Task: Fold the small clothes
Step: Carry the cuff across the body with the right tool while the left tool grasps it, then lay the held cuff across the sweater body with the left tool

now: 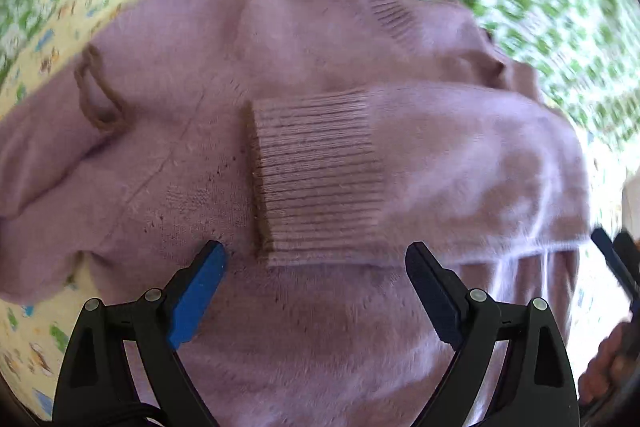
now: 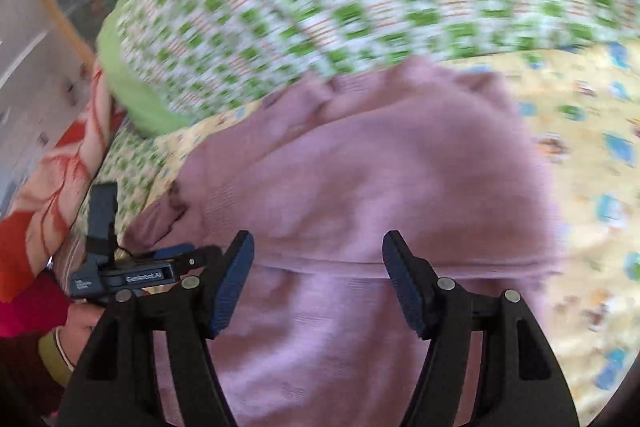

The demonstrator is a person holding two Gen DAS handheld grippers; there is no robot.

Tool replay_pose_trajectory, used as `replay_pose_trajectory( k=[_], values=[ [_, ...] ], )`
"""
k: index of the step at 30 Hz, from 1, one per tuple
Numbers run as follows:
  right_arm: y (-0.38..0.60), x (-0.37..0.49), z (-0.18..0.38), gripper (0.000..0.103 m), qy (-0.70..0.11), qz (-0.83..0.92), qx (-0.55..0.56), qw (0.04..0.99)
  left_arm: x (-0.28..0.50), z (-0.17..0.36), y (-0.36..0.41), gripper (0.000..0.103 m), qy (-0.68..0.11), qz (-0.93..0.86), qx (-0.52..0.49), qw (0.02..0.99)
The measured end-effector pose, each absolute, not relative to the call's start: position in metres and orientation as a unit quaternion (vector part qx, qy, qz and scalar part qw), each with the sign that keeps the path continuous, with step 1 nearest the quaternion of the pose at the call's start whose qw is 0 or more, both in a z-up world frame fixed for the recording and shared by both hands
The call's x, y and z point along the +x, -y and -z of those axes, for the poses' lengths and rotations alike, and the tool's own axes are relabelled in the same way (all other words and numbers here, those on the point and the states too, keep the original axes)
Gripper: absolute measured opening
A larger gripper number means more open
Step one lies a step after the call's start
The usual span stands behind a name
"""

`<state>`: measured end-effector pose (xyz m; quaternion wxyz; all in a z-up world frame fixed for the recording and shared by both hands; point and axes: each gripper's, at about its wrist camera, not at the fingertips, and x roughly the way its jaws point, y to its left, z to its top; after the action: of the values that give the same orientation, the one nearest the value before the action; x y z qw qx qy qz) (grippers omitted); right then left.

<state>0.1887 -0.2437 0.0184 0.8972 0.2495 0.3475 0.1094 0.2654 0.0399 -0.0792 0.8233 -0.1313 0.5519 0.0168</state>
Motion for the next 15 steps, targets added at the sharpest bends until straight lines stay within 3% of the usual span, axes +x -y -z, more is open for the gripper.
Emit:
replay_pose_trajectory(
  k=[2,3,4,5,6,7,11,15],
  values=[
    [0.261,0.18,-0.018,0.068,-0.344,-0.085,0.26,0.898,0.27,0.084,-0.047,0.086,-0.545,-0.026,-0.169,0.821],
    [0.27,0.176,-0.017,0.068,-0.341,-0.075,0.267,0.898,0.271,0.084,-0.048,0.074,-0.537,-0.026,-0.18,0.824],
    [0.276,0.173,-0.016,0.068,-0.339,-0.066,0.275,0.897,0.273,0.082,-0.049,0.053,-0.528,-0.024,-0.189,0.828],
    [0.285,0.169,-0.016,0.068,-0.338,-0.057,0.28,0.897,0.275,0.079,-0.049,0.041,-0.517,-0.013,-0.199,0.832],
    [0.289,0.167,-0.014,0.068,-0.337,-0.049,0.285,0.896,0.277,0.076,-0.049,0.018,-0.513,0.0,-0.206,0.833],
    [0.294,0.165,-0.013,0.068,-0.336,-0.041,0.29,0.895,0.278,0.072,-0.048,0.01,-0.509,0.013,-0.213,0.834],
    [0.308,0.161,-0.016,0.068,-0.324,-0.017,0.304,0.896,0.251,0.015,-0.062,0.008,-0.428,0.03,-0.217,0.877],
    [0.322,0.16,-0.02,0.071,-0.314,0.006,0.307,0.899,0.241,0.034,-0.096,0.008,-0.448,-0.001,-0.209,0.869]
  ],
)
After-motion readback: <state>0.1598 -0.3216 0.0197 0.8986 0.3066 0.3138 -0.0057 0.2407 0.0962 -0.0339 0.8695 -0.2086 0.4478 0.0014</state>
